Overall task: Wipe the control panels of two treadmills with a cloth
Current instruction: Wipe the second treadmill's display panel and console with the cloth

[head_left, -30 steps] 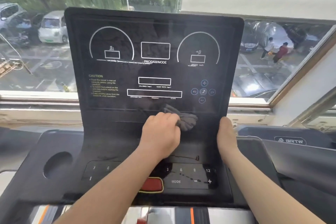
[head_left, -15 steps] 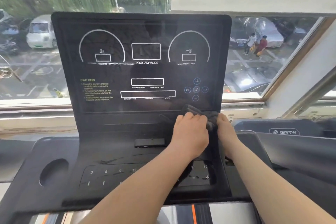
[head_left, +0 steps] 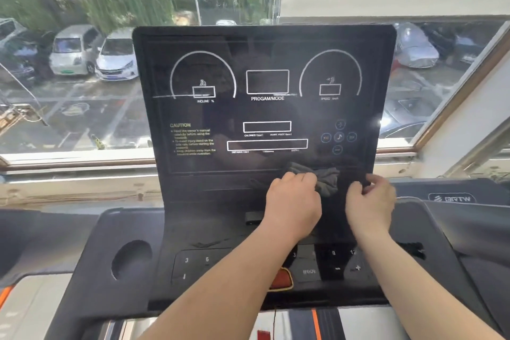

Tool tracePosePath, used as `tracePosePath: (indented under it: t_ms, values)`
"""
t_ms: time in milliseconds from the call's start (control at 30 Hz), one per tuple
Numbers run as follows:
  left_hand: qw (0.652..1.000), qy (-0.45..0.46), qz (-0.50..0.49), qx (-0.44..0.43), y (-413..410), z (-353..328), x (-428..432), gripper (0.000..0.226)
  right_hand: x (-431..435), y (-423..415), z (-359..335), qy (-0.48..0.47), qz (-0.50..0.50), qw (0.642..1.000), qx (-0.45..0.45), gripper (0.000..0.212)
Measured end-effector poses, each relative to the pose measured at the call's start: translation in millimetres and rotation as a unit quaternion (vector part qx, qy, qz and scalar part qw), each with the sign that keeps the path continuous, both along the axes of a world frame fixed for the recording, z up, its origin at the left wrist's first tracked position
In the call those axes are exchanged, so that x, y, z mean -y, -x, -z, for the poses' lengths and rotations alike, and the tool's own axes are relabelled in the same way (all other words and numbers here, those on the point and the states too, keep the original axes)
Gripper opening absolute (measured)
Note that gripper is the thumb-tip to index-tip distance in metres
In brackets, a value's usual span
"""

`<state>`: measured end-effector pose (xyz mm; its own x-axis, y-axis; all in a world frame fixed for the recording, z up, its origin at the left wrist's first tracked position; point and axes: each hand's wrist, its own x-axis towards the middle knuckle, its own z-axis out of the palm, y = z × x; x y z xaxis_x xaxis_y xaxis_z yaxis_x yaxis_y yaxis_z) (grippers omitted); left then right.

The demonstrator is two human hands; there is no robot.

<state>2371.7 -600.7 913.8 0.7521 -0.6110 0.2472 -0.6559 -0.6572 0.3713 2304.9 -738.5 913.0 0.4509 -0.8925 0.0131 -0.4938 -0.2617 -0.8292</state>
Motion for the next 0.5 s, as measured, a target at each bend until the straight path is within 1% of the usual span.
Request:
tracePosePath:
  t_ms: [100,167,233,367,433,500]
  values:
    - [0.999,0.004,-0.019,-0.031,-14,-4,-41,0.03,-52,-9,-11,0.022,-0.064,0.997,0.045,0.024]
    - [0.998,0.019,-0.033,-0.041,-22,-9,-72,0.031,-88,-14,-11,0.007,-0.131,0.99,0.049,0.019]
    - [0.997,0.034,-0.043,-0.046,-28,-15,-103,0.029,-117,-19,-4,-0.023,-0.178,0.983,0.041,0.018]
    - [0.995,0.02,-0.076,-0.055,-50,-14,-170,0.025,-155,-25,7,-0.053,-0.203,0.977,0.043,0.021]
    - [0.993,0.027,-0.1,-0.056,-62,-1,-203,0.022,-163,-23,9,-0.072,-0.207,0.974,0.048,0.024]
    - [0.993,0.031,-0.099,-0.052,-67,12,-228,0.021,-167,-18,10,-0.094,-0.204,0.973,0.055,0.026]
